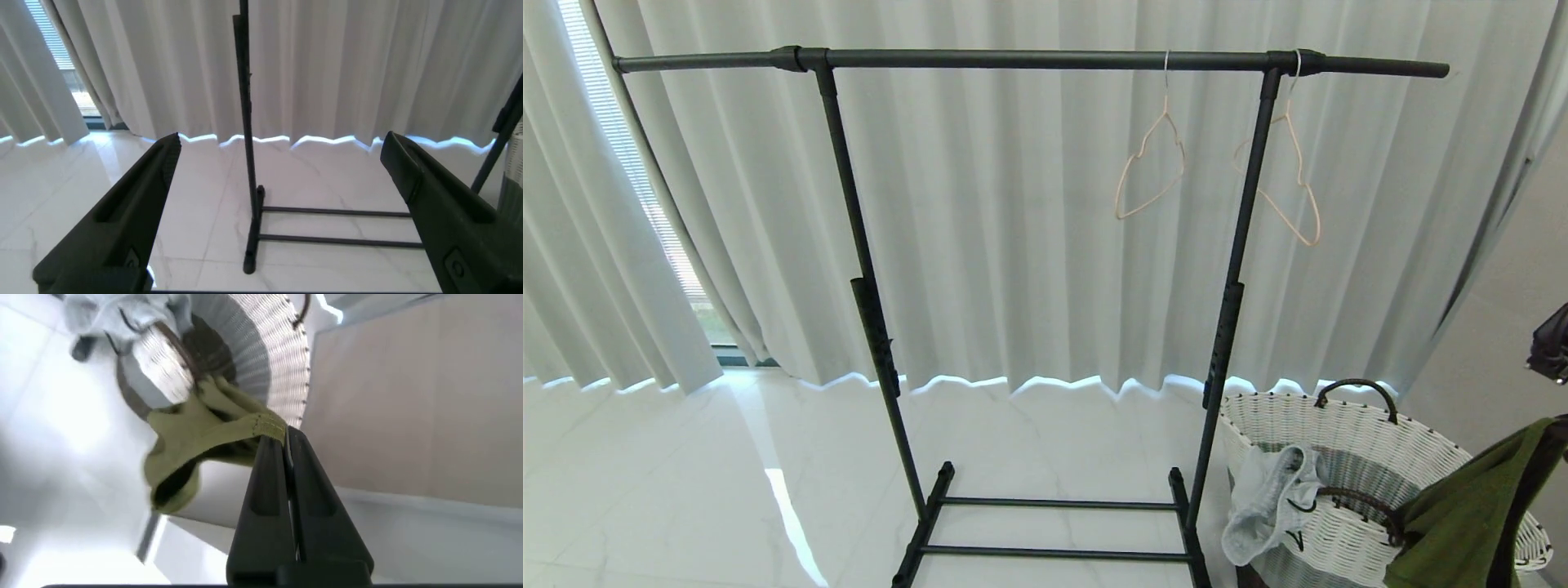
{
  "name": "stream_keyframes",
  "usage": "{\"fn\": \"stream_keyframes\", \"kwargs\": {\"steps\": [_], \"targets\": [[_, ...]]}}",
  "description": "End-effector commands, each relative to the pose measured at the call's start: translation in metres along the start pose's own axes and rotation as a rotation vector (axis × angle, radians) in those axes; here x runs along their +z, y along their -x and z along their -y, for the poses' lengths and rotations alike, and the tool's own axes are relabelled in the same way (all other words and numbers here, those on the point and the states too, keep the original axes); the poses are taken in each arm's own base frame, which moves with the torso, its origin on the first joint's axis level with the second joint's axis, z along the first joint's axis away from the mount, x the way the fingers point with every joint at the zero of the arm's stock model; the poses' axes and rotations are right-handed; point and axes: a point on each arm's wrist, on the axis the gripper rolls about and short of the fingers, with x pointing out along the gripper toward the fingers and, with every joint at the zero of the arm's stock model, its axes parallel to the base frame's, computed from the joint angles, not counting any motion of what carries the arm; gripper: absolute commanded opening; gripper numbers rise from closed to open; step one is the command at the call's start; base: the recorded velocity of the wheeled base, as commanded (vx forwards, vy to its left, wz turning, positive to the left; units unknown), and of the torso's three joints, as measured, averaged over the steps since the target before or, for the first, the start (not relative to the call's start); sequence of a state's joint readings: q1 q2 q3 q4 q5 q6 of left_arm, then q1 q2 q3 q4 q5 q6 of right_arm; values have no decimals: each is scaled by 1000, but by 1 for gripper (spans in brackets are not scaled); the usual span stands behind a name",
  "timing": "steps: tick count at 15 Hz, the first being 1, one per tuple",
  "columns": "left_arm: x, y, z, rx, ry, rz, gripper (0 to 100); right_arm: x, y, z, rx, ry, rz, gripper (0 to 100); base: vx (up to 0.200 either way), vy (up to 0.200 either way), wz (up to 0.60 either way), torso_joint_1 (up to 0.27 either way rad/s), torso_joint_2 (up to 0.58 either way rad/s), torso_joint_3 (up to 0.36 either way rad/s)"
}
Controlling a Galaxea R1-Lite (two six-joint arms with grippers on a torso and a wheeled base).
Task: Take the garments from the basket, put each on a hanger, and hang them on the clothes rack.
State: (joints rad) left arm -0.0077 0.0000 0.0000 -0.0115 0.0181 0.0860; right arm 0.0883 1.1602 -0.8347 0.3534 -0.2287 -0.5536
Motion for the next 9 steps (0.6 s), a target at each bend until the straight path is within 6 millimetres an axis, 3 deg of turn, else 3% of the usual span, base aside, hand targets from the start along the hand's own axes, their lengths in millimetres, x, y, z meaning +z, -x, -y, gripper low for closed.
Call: {"fn": "stream_keyframes", "kwargs": {"steps": [1,5,9], "targets": [[0,0,0,0,2,1,100,4,1,-3,21,-44,18,0,0,0,0,0,0,0],[0,0,0,0,-5,1,100,18,2,-16,101,-205,57,0,0,0,0,0,0,0],[0,0,0,-1,-11,2,100,22,8,-27,191,-191,110,0,0,0,0,0,0,0]]}}
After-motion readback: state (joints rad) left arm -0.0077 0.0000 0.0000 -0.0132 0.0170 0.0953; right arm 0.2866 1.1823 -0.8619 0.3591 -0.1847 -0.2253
